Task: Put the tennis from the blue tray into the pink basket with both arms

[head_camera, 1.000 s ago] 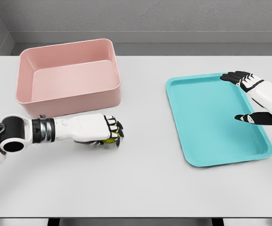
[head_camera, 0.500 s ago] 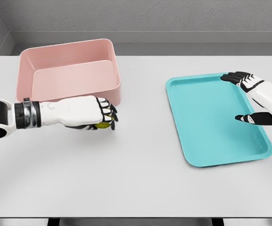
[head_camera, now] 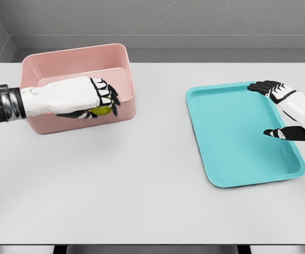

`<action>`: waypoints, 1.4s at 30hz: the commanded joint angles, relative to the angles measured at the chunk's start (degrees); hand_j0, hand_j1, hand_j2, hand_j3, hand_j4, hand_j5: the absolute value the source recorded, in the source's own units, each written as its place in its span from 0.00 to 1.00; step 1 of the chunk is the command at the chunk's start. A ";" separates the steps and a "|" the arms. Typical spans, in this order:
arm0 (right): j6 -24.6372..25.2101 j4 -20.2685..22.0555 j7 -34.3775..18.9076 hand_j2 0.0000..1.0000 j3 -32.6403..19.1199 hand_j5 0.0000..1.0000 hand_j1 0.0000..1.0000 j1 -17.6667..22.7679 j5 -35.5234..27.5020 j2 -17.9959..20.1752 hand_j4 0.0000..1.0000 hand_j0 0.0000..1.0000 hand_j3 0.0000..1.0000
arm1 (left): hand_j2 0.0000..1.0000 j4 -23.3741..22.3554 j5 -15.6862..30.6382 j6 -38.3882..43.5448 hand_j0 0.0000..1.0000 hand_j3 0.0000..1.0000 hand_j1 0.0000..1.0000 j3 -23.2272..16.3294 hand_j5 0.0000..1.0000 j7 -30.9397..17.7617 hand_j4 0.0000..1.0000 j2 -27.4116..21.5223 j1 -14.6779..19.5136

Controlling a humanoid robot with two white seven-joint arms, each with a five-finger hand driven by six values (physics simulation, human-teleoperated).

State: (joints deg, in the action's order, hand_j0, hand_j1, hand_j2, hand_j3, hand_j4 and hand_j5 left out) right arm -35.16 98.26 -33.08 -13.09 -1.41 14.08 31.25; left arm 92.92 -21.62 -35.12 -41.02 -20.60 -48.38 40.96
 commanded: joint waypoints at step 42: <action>0.16 -0.79 0.03 1.00 -0.01 1.00 1.00 0.00 -0.45 0.04 1.00 1.00 1.00 | 1.00 -25.07 1.14 0.12 1.00 1.00 1.00 7.27 1.00 0.12 1.00 -3.12 3.08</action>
State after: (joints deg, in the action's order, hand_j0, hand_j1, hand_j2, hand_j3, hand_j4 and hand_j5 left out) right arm -35.16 97.61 -33.08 -13.09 -1.41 14.07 31.26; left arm 67.89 -20.99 -35.13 -36.20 -20.58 -49.37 43.95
